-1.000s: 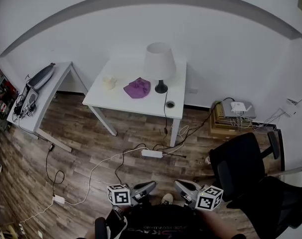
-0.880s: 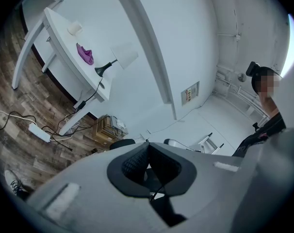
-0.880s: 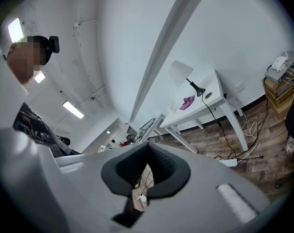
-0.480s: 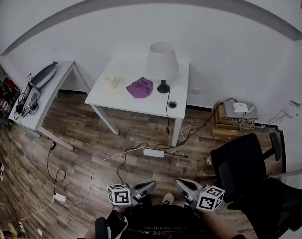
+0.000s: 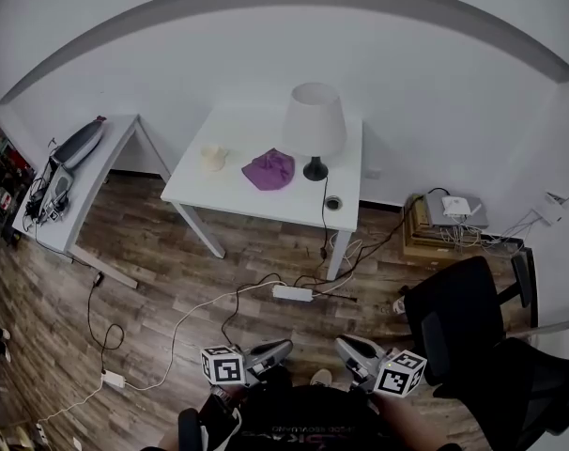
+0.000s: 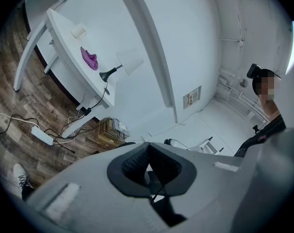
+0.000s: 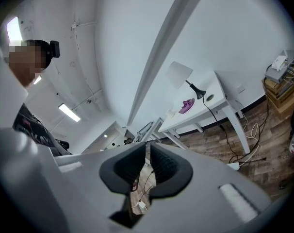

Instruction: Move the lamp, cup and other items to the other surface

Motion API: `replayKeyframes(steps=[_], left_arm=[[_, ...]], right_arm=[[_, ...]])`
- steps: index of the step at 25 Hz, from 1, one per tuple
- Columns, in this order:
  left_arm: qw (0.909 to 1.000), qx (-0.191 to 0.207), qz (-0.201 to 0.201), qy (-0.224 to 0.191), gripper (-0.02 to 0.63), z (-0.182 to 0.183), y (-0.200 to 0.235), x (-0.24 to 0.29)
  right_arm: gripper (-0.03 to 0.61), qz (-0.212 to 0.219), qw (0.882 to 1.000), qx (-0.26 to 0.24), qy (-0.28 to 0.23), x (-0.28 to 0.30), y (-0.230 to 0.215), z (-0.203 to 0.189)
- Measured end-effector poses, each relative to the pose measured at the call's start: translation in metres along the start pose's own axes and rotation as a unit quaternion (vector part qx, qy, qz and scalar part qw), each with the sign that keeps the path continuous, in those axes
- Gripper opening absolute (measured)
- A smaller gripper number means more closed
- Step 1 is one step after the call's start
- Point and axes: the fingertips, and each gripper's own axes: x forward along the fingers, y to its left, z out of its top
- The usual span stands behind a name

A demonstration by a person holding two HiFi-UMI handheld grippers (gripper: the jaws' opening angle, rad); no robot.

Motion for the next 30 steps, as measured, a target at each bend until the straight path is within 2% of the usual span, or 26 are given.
replayKeyframes(steps=[12, 22, 25, 27, 30], left_arm=[[0.9998, -0.011, -0.010, 0.010, -0.008, 0.088, 0.057, -0.035], [0.9996, -0.027, -0.002, 0.006, -0.008, 0.146, 0.109, -0.077], [0.9995, -0.031, -0.001, 0.000, -0.008, 0.154, 0.118, -0.088], [0.9994, -0.034, 0.000, -0.004, -0.008, 0.157, 0.122, -0.091], [0.9992, -0.038, 0.001, -0.012, -0.008, 0.165, 0.124, -0.094]], right_arm=[[0.046, -0.029, 1.000, -0.001, -0.006, 0.110, -0.011, 0.028], [0.076, -0.052, 0.998, -0.013, -0.042, 0.211, -0.021, 0.074], [0.090, -0.071, 0.995, -0.038, -0.053, 0.226, -0.028, 0.090], [0.104, -0.101, 0.990, -0.073, -0.060, 0.227, -0.041, 0.102], [0.109, -0.161, 0.973, -0.153, -0.064, 0.225, -0.069, 0.126]])
